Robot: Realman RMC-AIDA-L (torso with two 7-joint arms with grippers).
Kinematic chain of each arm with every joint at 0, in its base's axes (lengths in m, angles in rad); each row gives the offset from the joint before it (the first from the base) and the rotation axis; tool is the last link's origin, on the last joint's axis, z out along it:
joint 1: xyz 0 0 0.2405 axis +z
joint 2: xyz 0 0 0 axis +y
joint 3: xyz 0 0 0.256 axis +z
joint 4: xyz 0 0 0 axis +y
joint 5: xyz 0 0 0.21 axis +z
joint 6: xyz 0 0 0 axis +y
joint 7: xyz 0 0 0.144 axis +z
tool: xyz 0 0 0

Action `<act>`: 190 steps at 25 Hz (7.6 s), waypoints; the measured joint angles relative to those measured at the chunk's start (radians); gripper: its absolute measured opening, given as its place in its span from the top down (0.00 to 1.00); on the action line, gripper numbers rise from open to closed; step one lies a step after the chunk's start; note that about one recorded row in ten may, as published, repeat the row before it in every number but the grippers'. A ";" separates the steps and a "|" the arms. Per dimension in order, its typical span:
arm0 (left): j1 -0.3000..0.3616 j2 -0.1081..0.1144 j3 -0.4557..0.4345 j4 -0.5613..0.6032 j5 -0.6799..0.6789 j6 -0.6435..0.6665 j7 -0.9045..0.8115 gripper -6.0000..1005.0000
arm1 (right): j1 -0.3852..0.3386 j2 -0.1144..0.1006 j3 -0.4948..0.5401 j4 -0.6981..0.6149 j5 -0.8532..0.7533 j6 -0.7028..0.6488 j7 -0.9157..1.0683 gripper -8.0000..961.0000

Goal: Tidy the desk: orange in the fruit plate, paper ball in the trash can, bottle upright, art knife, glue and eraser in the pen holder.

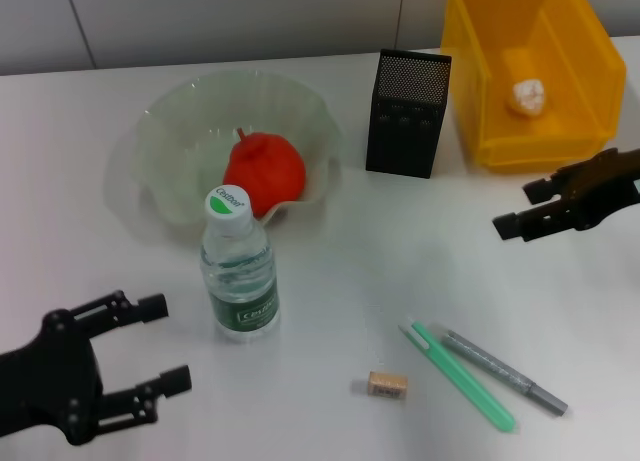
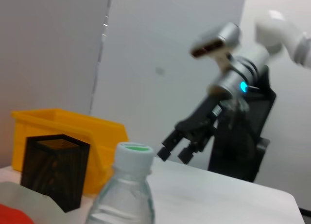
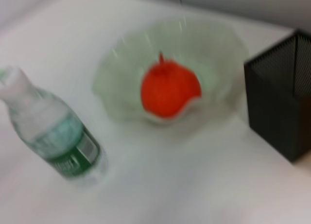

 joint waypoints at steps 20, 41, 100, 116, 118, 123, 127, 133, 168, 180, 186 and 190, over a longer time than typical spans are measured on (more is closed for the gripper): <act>-0.003 -0.022 -0.001 -0.024 0.043 0.008 0.071 0.22 | 0.431 0.018 -0.339 0.307 -0.326 -0.103 0.452 0.20; 0.000 -0.019 -0.004 -0.024 0.045 0.010 0.123 0.22 | 0.525 0.027 -0.551 0.525 -0.238 0.052 0.596 0.23; 0.006 -0.024 -0.010 -0.024 0.044 0.003 0.138 0.22 | 0.548 0.028 -0.789 0.606 -0.144 0.178 0.688 0.56; 0.009 -0.024 -0.011 -0.024 0.044 0.000 0.138 0.22 | 0.553 0.028 -0.844 0.619 -0.115 0.199 0.691 0.76; 0.009 -0.024 -0.011 -0.024 0.044 -0.001 0.138 0.22 | 0.553 0.028 -0.844 0.619 -0.113 0.199 0.692 0.81; 0.008 -0.024 -0.011 -0.024 0.044 -0.001 0.138 0.22 | 0.541 0.027 -0.833 0.584 -0.103 0.182 0.685 0.82; 0.009 -0.024 -0.012 -0.024 0.043 -0.001 0.138 0.22 | 0.510 0.017 -0.763 0.479 -0.134 0.118 0.681 0.82; 0.011 -0.024 -0.021 -0.025 0.043 -0.001 0.138 0.22 | 0.460 0.014 -0.600 0.270 -0.285 -0.003 0.663 0.82; -0.020 -0.036 -0.037 -0.068 0.031 -0.050 0.126 0.22 | 0.278 0.016 -0.264 0.086 -0.159 0.631 0.149 0.82; -0.024 -0.037 -0.048 -0.075 0.034 -0.049 0.129 0.22 | 0.272 0.016 -0.317 0.262 -0.092 0.774 0.076 0.81; -0.025 -0.037 -0.048 -0.075 0.034 -0.045 0.131 0.22 | 0.267 0.016 -0.318 0.257 -0.092 0.774 0.077 0.80; -0.025 -0.035 -0.049 -0.075 0.033 -0.043 0.130 0.22 | 0.265 0.016 -0.315 0.253 -0.093 0.769 0.081 0.62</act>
